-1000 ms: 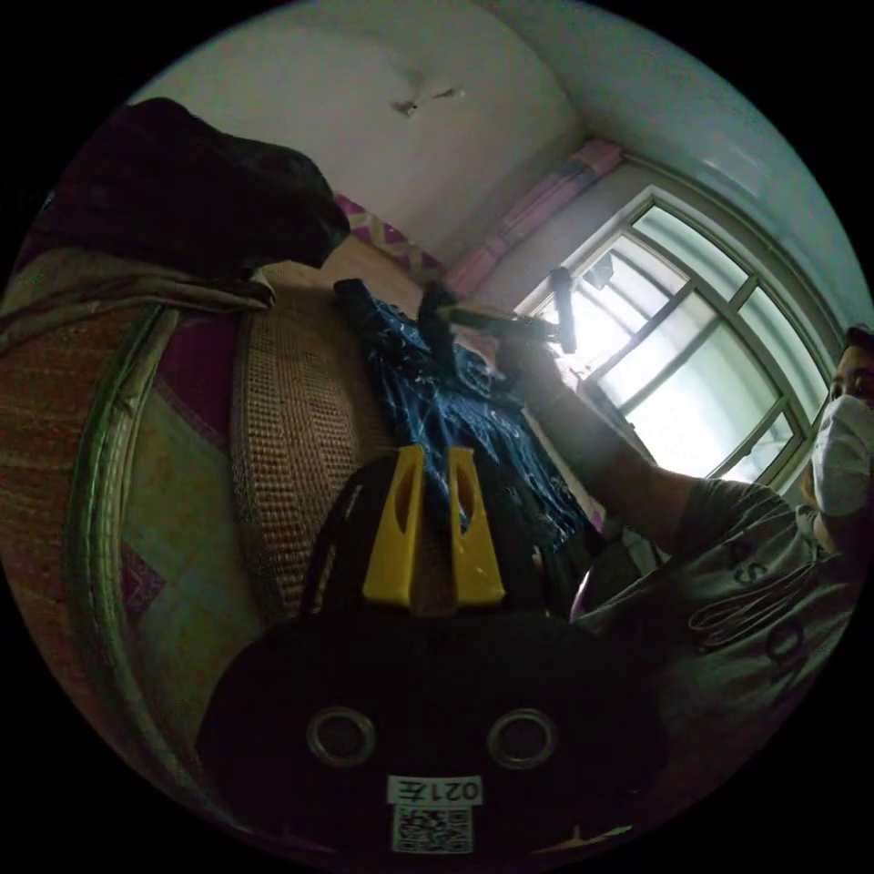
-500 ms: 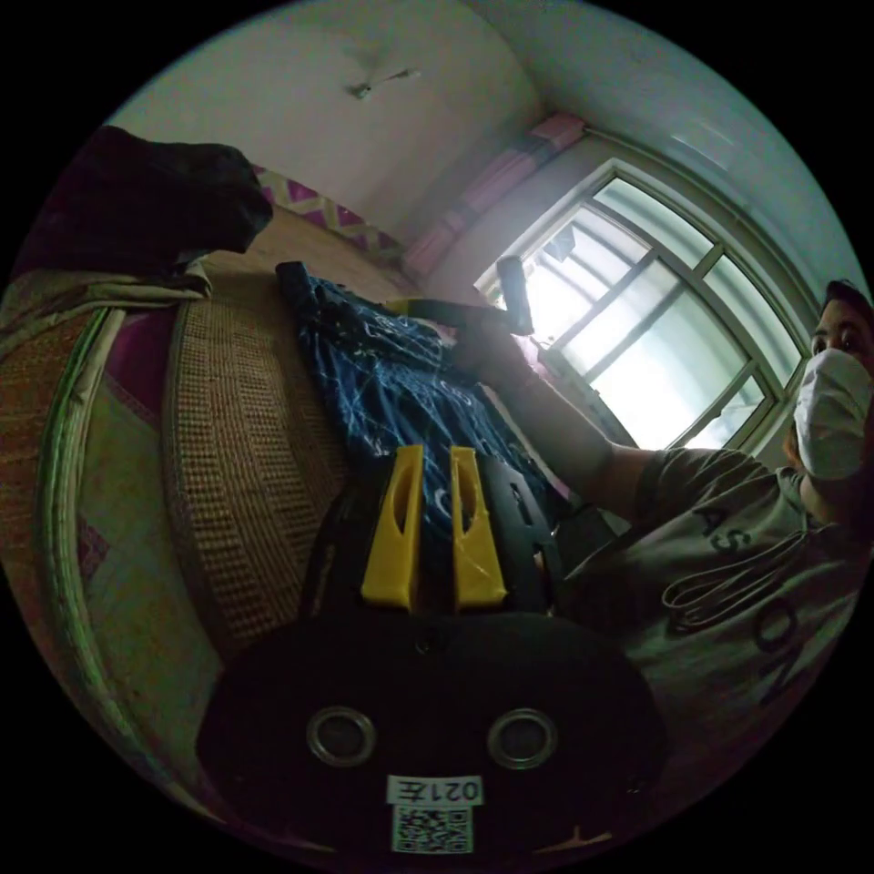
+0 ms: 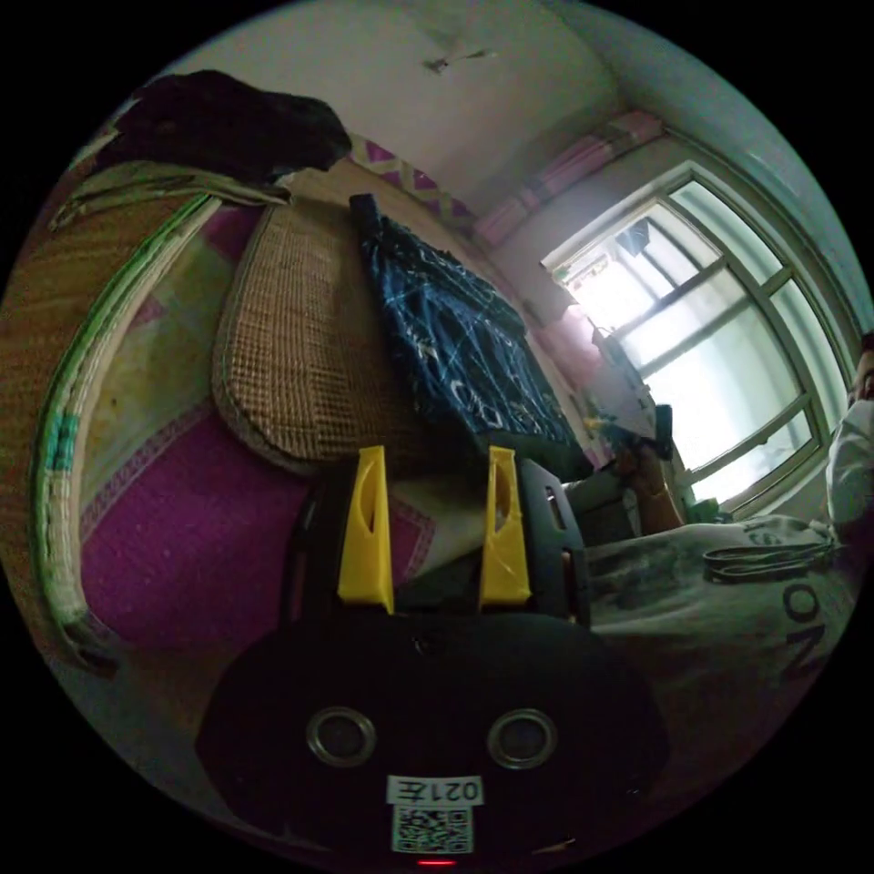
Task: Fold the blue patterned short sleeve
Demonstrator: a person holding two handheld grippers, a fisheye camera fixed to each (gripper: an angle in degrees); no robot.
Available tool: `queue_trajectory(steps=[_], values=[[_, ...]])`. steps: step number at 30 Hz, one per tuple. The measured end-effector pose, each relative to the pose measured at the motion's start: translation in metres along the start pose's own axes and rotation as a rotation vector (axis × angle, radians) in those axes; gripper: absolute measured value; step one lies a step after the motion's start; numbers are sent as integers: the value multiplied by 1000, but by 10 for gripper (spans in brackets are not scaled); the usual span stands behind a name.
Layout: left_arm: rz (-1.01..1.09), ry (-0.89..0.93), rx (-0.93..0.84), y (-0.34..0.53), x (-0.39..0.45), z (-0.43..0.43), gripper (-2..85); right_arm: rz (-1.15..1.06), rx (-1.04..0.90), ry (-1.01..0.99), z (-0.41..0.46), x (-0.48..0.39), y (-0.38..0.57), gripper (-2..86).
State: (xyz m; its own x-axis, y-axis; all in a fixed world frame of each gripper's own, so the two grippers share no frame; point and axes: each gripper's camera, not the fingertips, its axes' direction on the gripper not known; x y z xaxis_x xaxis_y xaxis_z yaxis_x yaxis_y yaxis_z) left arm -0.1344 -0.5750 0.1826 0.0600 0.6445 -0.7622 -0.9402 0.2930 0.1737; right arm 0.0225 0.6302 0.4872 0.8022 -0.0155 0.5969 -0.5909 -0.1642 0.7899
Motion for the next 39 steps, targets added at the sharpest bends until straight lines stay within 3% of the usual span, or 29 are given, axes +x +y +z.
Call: queue_trajectory(steps=[4,7,12,15,23,28,34,39], values=[[0,22,6,-4,0,0,141,199,-63,-95,11,43,63,122],[33,28,-33,-18,3,7,139,289,11,-154,13,63,87,120],[28,37,-89,-39,-6,12,90,291,-33,-251,21,81,94,75],[-22,114,-154,-50,-18,26,5,319,-70,-303,25,101,100,35],[41,108,-181,-57,-25,21,-9,392,-10,-558,-5,167,127,9],[-10,162,-226,-58,-32,31,-10,379,-142,-589,3,186,138,7],[108,261,-104,-158,-5,4,-10,216,-6,-745,-38,210,59,7],[202,143,-64,-307,1,26,-9,172,93,-810,-32,263,-61,10]])
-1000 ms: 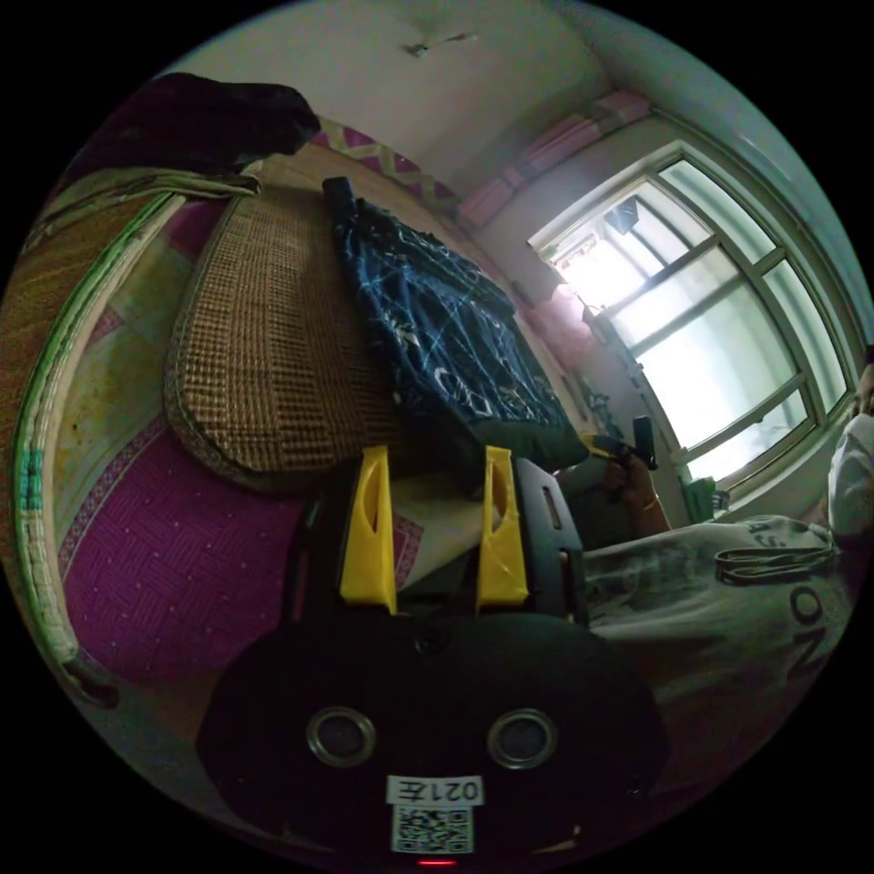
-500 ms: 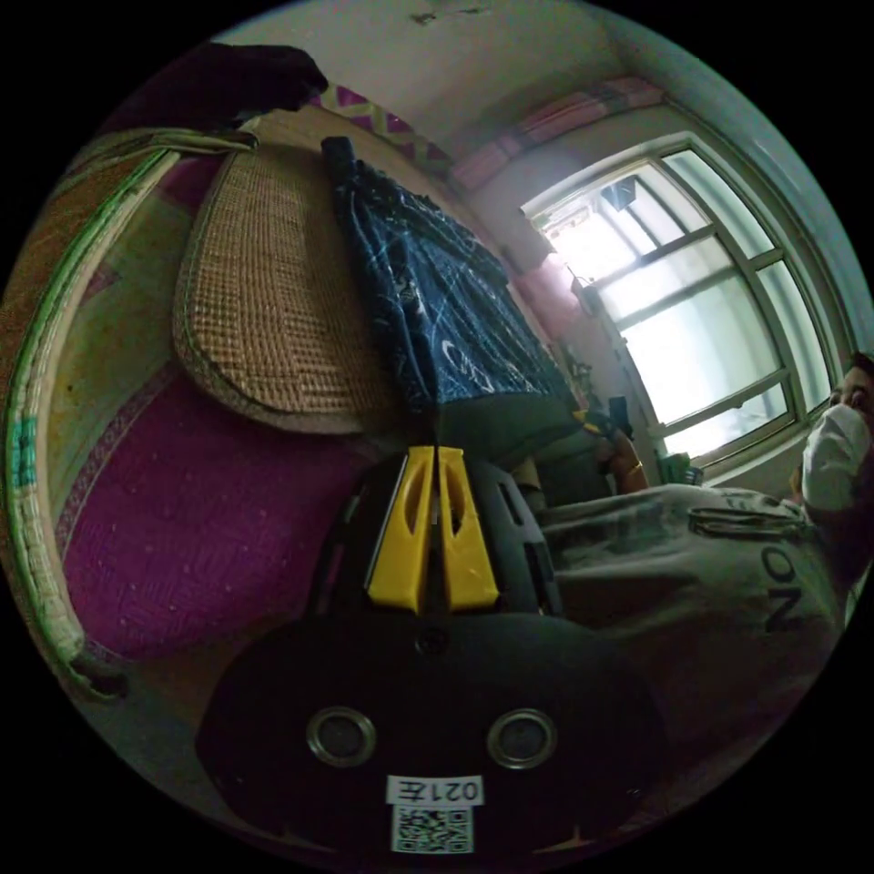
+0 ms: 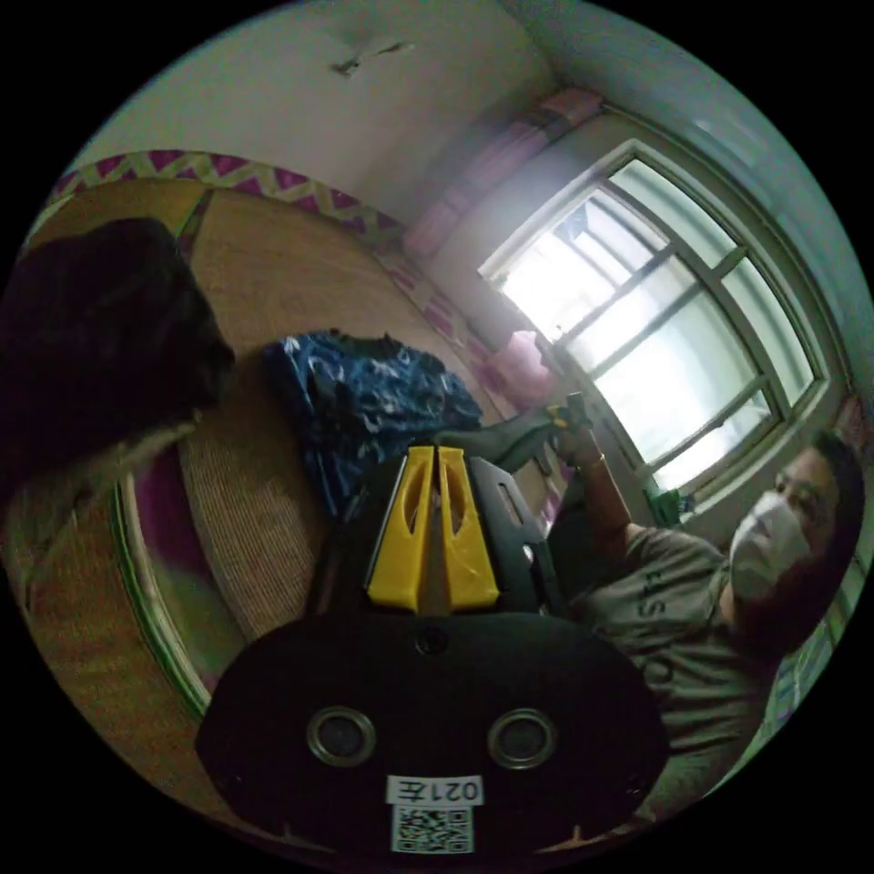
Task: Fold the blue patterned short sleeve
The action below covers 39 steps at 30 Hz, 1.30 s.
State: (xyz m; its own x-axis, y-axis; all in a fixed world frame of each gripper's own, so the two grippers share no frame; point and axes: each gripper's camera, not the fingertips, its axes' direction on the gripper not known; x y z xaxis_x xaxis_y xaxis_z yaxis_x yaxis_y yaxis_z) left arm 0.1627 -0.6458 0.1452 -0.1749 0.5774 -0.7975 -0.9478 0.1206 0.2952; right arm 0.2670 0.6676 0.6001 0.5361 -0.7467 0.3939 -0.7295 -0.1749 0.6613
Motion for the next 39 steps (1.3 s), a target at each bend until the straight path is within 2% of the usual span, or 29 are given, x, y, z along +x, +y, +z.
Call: queue_trajectory(steps=[5,10,11,14,16,20,22,25,27,30,33,35,39], values=[[-143,-79,-31,-155,-99,74,-5,88,51,49,8,82,-140,22],[-270,-108,-35,-199,-178,143,50,208,137,191,22,159,-205,98],[-279,-121,42,-194,-186,145,59,237,149,230,24,174,-209,106],[-246,-106,129,-174,-182,141,81,206,208,287,16,181,-205,123],[-172,-92,80,-158,-166,144,93,173,192,293,9,176,-198,130],[-30,-197,-131,-90,-118,172,126,83,36,364,9,151,-159,153],[-25,-188,-162,-54,-108,184,141,68,-16,409,16,141,-132,159],[-77,-104,-207,-6,-101,206,152,93,-85,330,34,136,-90,151],[-97,-106,-213,10,-98,218,127,123,-121,300,48,138,-72,127],[-157,-200,-202,21,-99,228,8,152,-141,429,70,144,-60,33],[-158,-155,-240,25,-104,229,-5,148,-106,468,82,144,-51,15],[-114,-218,-263,30,-103,216,-8,142,-74,436,82,131,-34,9],[-66,-259,-324,40,-96,192,-8,109,-192,367,111,97,16,9]])
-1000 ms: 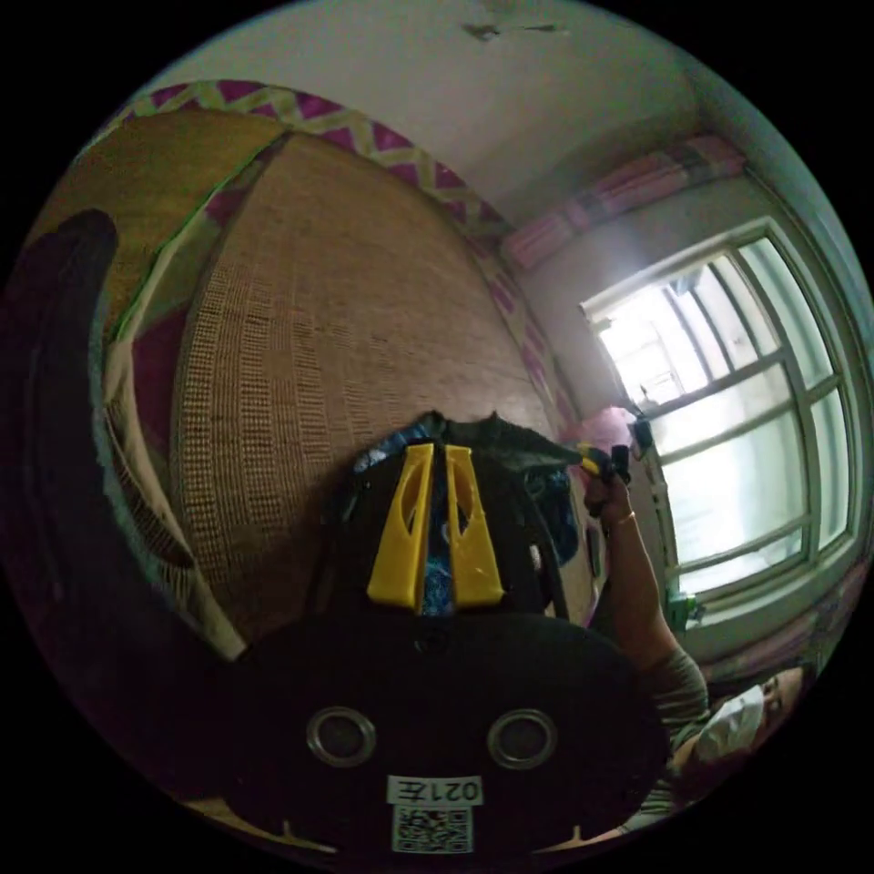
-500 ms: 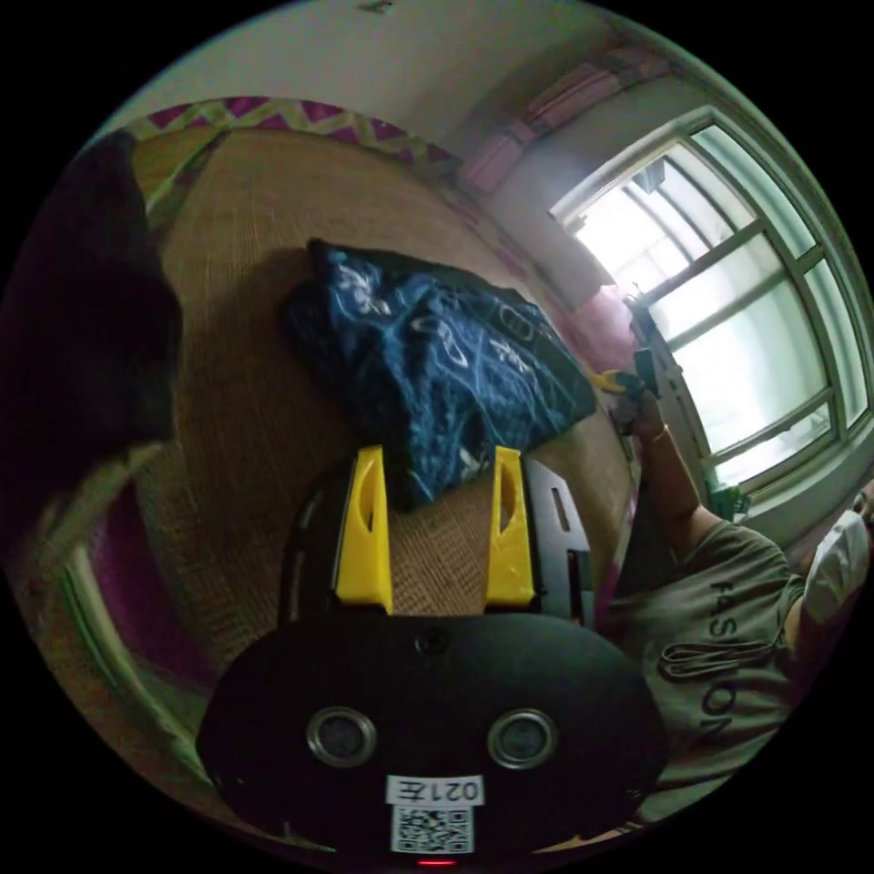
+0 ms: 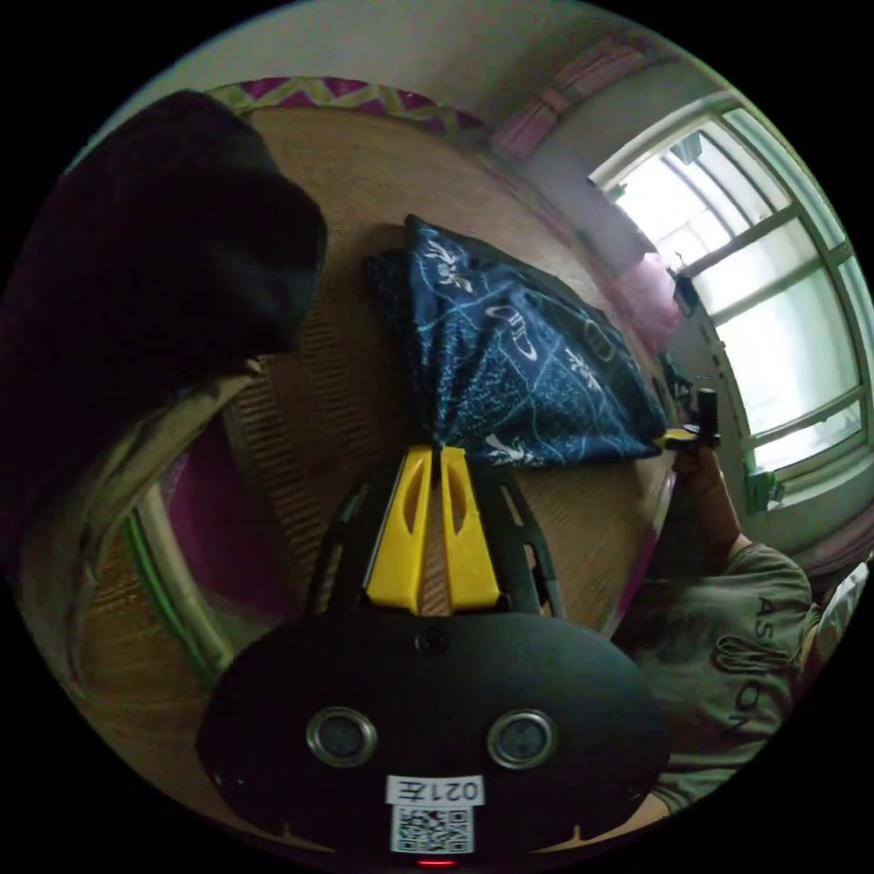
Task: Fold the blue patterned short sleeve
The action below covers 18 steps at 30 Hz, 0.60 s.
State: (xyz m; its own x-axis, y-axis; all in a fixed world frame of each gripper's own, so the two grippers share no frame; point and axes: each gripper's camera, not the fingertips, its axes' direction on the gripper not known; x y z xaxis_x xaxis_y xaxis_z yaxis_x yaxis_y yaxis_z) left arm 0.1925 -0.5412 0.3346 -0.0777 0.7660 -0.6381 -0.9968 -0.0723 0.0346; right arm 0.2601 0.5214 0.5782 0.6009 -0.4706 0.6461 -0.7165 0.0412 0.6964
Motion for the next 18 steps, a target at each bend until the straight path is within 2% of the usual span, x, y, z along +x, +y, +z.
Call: queue_trajectory(steps=[4,7,9,12,14,18], values=[[71,-164,-16,44,22,-25,2,-126,-169,-102,66,-73,70,24],[94,-204,112,96,50,-41,57,-252,-254,-129,114,-124,104,78],[112,-207,189,134,74,-47,86,-312,-288,-120,120,-143,112,85],[103,-85,266,196,116,-46,107,-332,-76,-57,69,-144,118,83],[66,91,271,232,145,-30,109,-231,93,56,27,-119,111,103],[-70,341,218,264,178,16,116,-48,163,117,4,-64,83,114]])
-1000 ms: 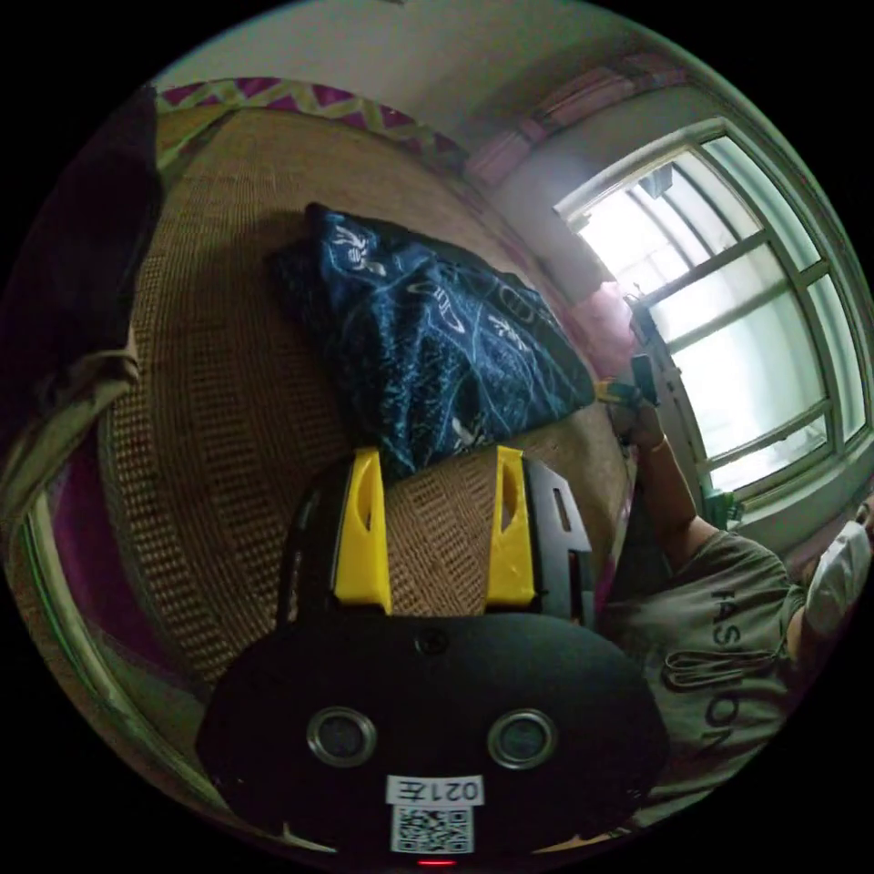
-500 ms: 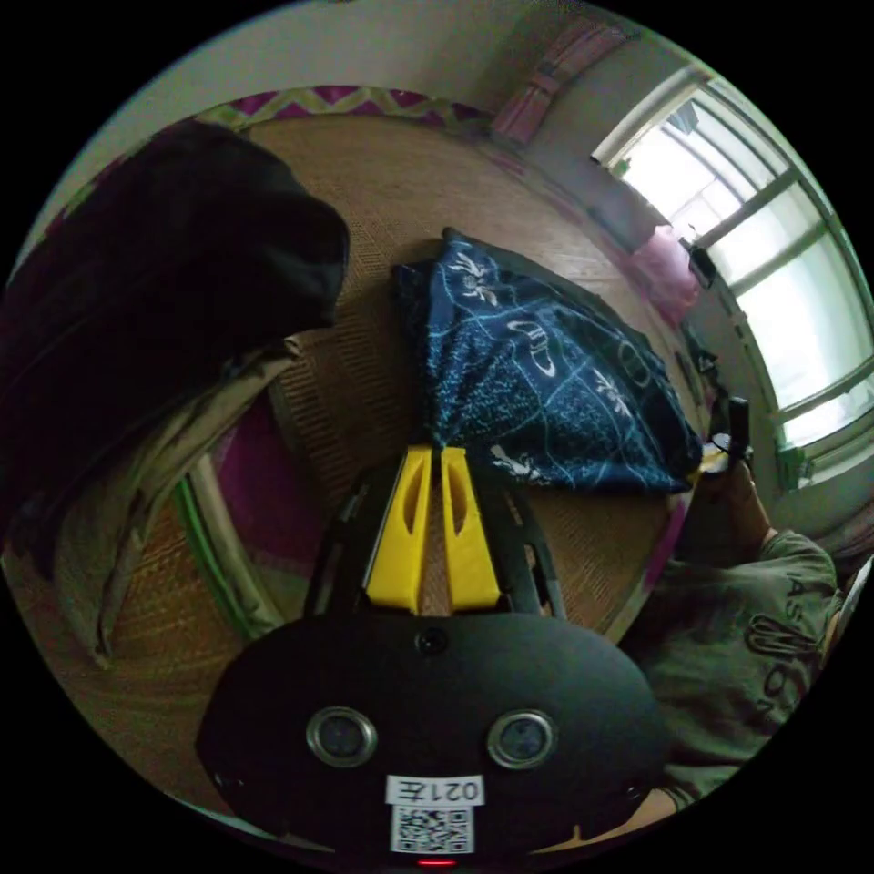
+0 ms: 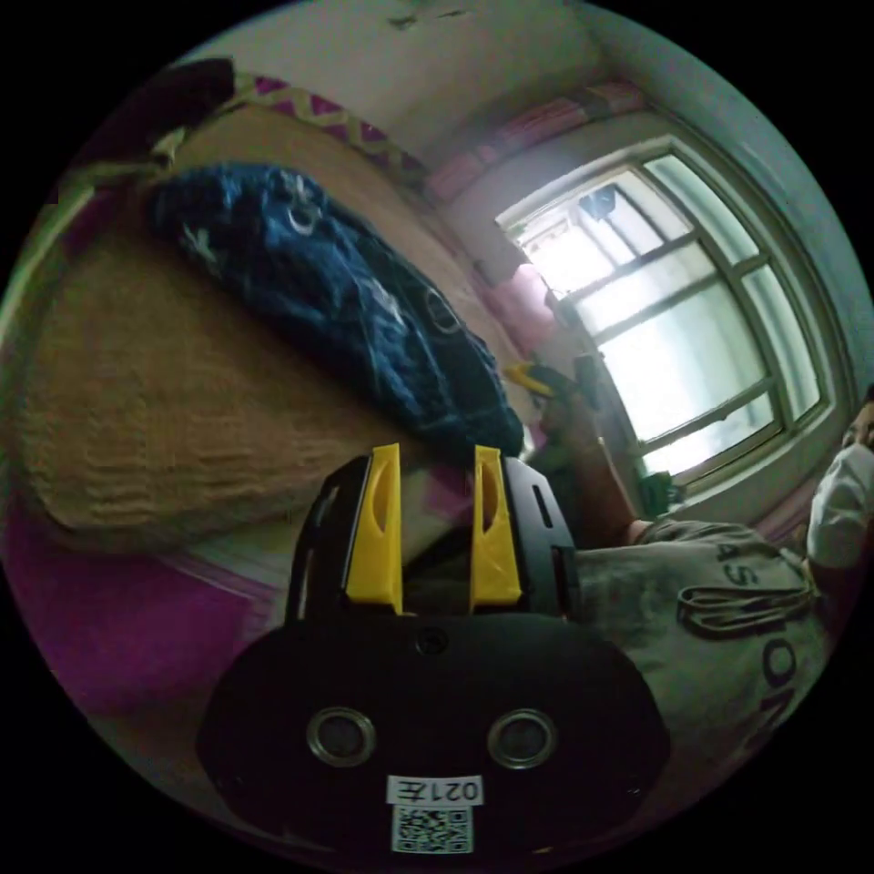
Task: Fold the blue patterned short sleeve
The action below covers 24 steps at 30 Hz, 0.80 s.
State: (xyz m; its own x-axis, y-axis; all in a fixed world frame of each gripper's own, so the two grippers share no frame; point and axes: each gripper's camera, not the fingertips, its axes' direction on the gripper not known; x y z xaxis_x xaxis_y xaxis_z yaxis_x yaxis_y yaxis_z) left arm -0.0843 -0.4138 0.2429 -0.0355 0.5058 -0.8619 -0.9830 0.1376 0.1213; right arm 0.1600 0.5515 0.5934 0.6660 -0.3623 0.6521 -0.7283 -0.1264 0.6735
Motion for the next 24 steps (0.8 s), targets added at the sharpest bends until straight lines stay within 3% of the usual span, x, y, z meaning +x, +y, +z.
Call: queue_trajectory(steps=[5,12,16,19,24], values=[[-157,162,-29,25,11,50,135,151,-109,-155,33,54,-43,122],[-194,165,0,22,31,62,131,168,-206,-280,67,59,-76,104],[-229,335,-180,18,39,101,28,178,-210,-362,88,57,-85,63],[-242,410,-133,20,34,95,3,167,-184,-334,93,49,-86,41],[-123,480,-69,1,45,58,-7,180,-140,-448,85,29,-93,26]])
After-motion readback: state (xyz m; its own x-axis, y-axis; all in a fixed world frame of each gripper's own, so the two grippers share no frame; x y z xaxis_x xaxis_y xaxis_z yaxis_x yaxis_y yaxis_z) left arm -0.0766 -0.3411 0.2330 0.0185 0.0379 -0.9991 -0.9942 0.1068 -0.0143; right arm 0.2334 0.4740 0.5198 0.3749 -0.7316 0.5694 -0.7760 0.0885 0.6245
